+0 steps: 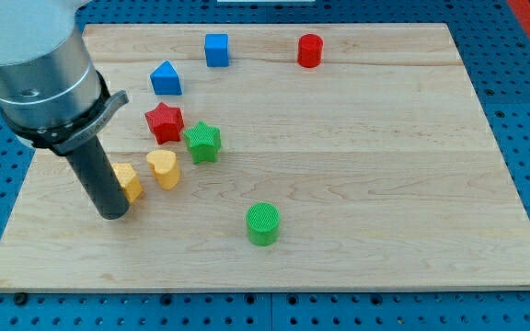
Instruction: Push the red circle towards the top right corner of the board
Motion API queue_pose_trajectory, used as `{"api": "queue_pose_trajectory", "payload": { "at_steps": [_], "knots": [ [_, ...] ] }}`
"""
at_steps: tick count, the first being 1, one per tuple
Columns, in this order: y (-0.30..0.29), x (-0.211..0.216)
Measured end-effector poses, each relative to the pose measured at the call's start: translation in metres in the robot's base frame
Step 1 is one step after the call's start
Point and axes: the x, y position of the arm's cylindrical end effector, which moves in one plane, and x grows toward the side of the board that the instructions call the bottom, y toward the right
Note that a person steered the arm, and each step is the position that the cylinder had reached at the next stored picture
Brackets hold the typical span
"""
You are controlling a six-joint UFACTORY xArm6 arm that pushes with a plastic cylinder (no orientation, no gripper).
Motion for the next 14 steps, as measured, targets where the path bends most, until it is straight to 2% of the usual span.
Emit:
{"api": "queue_pose_trajectory", "payload": {
  "at_steps": [2, 3, 5, 6, 8, 10, 12, 14],
  "knots": [
    [-0.025, -0.004],
    [-0.063, -0.002],
    [-0.082, -0.041],
    [-0.082, -0.079],
    [-0.057, -0.102],
    [-0.053, -0.192],
    [-0.019, -0.148],
    [0.058, -0.175]
  ]
}}
